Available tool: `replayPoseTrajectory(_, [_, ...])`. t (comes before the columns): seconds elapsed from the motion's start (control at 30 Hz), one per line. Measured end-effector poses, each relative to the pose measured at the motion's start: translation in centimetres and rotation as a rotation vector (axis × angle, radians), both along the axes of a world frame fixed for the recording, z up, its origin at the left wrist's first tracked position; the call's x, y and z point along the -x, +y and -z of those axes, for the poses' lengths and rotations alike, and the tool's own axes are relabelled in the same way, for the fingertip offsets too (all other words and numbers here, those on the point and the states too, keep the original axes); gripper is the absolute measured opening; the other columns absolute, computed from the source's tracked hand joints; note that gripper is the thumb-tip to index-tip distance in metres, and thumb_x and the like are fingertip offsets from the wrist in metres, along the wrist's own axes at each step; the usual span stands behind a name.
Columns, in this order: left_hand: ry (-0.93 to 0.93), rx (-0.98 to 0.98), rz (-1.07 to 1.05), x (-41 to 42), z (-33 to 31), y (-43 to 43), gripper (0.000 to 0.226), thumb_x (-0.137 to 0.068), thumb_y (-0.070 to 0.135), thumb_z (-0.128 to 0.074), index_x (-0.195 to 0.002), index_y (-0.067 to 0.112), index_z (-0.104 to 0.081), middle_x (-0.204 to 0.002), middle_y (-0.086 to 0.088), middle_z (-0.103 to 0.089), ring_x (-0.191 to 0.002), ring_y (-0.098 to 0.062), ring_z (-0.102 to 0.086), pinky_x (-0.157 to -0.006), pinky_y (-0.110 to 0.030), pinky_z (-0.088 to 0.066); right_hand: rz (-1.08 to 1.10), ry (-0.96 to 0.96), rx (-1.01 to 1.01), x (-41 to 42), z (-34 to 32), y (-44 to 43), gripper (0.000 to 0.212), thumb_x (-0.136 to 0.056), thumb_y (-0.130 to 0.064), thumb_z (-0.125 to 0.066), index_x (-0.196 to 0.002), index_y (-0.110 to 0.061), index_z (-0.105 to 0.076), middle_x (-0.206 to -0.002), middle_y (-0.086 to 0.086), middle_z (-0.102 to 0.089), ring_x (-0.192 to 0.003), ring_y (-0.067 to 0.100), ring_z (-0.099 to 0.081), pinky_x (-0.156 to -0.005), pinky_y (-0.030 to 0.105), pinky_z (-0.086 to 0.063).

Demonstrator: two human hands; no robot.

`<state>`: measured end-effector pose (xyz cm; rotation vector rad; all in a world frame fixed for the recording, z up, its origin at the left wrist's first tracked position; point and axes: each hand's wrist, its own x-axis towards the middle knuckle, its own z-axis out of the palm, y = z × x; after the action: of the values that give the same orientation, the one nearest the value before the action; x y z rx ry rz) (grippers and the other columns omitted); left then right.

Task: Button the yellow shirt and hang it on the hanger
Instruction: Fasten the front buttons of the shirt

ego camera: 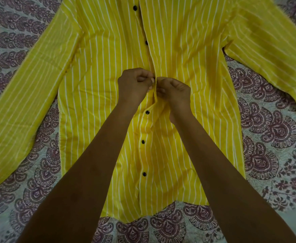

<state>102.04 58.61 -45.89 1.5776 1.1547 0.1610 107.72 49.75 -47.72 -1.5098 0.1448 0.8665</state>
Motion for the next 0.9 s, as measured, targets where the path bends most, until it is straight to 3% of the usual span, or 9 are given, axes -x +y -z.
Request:
replayPoseTrajectory(0.07, [-0.011,0.047,-0.023,0.0,-0.1,0.1,0.014,-0.081,0.003,-0.062,-0.074,0.015,-0.064,-0.066,-0.005,-0.064,-0.066,-0.019,-0.064,-0.07,-0.03,-0.056,-0.001,-0.088,0.049,0.3,0.3,0.2,0.01,-0.08,-0.003,-0.061,-0.076,-0.009,-0.068,-0.069,0.007,-0.064,-0.068,0.016,-0.058,-0.067,0.028,-0.047])
replayPoseTrajectory(0.2, [-0.036,0.184,-0.118,0.0,-0.3,-0.1,0.008,-0.084,0.001,-0.059,-0.085,0.007,-0.065,-0.072,-0.005,-0.064,-0.069,-0.015,-0.065,-0.067,-0.022,-0.057,-0.041,-0.39,0.213,0.6,0.5,0.6,0.007,-0.075,-0.004,-0.065,-0.078,-0.008,-0.069,-0.067,-0.004,-0.065,-0.061,0.004,-0.06,-0.063,0.021,-0.049])
replayPoseTrajectory(0.3, [-0.066,0.305,-0.171,0.0,-0.5,-0.2,0.007,-0.083,0.004,-0.06,-0.085,0.003,-0.067,-0.079,-0.008,-0.067,-0.079,-0.018,-0.069,-0.072,-0.026,-0.059,-0.11,-0.582,0.254,1.3,0.6,0.6,0.008,-0.079,-0.013,-0.066,-0.082,-0.007,-0.068,-0.074,0.002,-0.069,-0.066,0.011,-0.066,-0.064,0.029,-0.054])
replayPoseTrajectory(0.43, [-0.118,0.434,-0.236,0.1,-0.6,-0.2,0.006,-0.085,0.003,-0.06,-0.08,0.005,-0.062,-0.078,-0.007,-0.064,-0.073,-0.013,-0.065,-0.063,-0.018,-0.057,-0.149,-0.728,0.29,1.9,1.2,0.6,0.015,-0.082,-0.018,-0.063,-0.089,-0.005,-0.067,-0.083,0.008,-0.071,-0.072,0.015,-0.067,-0.068,0.036,-0.055])
replayPoseTrajectory(0.6, [-0.069,0.524,-0.299,-0.5,-0.4,0.0,0.006,-0.088,0.002,-0.057,-0.085,0.008,-0.058,-0.077,-0.003,-0.061,-0.072,-0.01,-0.06,-0.066,-0.019,-0.053,-0.11,-0.751,0.288,2.5,1.4,0.5,0.013,-0.083,-0.013,-0.063,-0.092,-0.005,-0.067,-0.086,0.009,-0.071,-0.073,0.015,-0.067,-0.069,0.033,-0.056])
replayPoseTrajectory(0.7, [-0.033,0.455,-0.267,-0.5,0.0,0.0,0.012,-0.088,0.004,-0.057,-0.08,0.012,-0.057,-0.071,-0.001,-0.056,-0.063,-0.008,-0.052,-0.057,-0.016,-0.045,-0.08,-0.728,0.299,2.8,1.3,0.8,0.012,-0.083,-0.012,-0.065,-0.091,-0.004,-0.067,-0.083,0.008,-0.072,-0.07,0.014,-0.067,-0.067,0.03,-0.054])
replayPoseTrajectory(0.77, [-0.029,0.4,-0.262,-0.4,0.3,0.1,0.005,-0.088,0.005,-0.058,-0.087,0.009,-0.06,-0.068,0.0,-0.053,-0.058,-0.006,-0.047,-0.05,-0.012,-0.04,-0.071,-0.704,0.295,2.8,1.3,1.1,0.012,-0.082,-0.012,-0.065,-0.09,-0.004,-0.068,-0.082,0.008,-0.073,-0.07,0.014,-0.068,-0.067,0.03,-0.054])
replayPoseTrajectory(0.9, [-0.034,0.374,-0.267,0.0,0.7,0.2,0.005,-0.086,0.007,-0.061,-0.087,0.012,-0.06,-0.067,0.002,-0.053,-0.054,-0.005,-0.044,-0.049,-0.012,-0.037,-0.085,-0.69,0.283,2.8,1.4,1.1,0.012,-0.082,-0.012,-0.064,-0.09,-0.004,-0.068,-0.082,0.009,-0.073,-0.071,0.015,-0.068,-0.067,0.032,-0.055])
